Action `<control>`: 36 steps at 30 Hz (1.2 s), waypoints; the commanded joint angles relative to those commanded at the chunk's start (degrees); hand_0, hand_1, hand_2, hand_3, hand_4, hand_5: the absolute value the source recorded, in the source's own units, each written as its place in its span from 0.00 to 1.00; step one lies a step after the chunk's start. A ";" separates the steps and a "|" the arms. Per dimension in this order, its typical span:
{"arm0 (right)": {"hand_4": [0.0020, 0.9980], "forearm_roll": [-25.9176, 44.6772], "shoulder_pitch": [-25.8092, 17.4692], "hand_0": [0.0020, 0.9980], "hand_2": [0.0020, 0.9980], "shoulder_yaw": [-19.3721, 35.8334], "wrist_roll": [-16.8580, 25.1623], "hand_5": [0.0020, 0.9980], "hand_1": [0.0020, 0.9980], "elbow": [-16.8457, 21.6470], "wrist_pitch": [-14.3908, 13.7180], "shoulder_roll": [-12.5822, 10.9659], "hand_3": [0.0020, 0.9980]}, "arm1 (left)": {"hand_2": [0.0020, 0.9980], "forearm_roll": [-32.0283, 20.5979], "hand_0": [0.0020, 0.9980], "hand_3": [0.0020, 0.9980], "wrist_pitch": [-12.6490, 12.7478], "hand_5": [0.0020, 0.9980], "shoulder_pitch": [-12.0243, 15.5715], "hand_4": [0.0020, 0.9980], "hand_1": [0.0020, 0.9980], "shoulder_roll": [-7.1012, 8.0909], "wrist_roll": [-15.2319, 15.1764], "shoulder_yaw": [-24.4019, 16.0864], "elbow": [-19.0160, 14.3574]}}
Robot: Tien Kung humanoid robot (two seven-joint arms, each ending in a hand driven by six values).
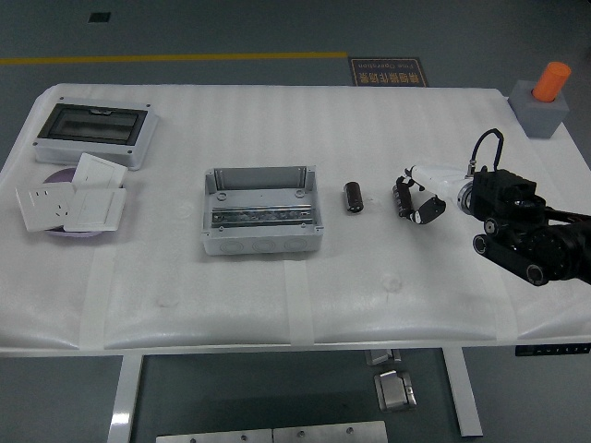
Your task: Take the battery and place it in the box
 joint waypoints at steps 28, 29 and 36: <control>0.62 -7.56 -10.20 0.81 0.73 22.64 -2.09 0.17 0.70 26.06 -1.96 5.79 0.70 | 0.49 -0.14 0.60 0.55 0.16 0.29 0.32 0.60 0.65 -0.13 -0.01 0.03 0.00; 0.62 -7.62 -10.31 0.81 0.73 22.31 -2.06 0.17 0.70 25.80 -2.22 6.13 0.70 | 0.49 -0.20 0.60 0.55 0.15 0.29 0.33 0.60 0.65 -0.13 0.01 0.08 0.00; 0.86 -7.70 -10.40 0.99 0.90 21.10 -2.30 0.36 0.86 24.60 -2.47 6.75 0.97 | 0.49 -0.02 0.60 0.55 -0.03 0.29 0.41 0.60 0.65 -0.09 0.30 0.00 0.00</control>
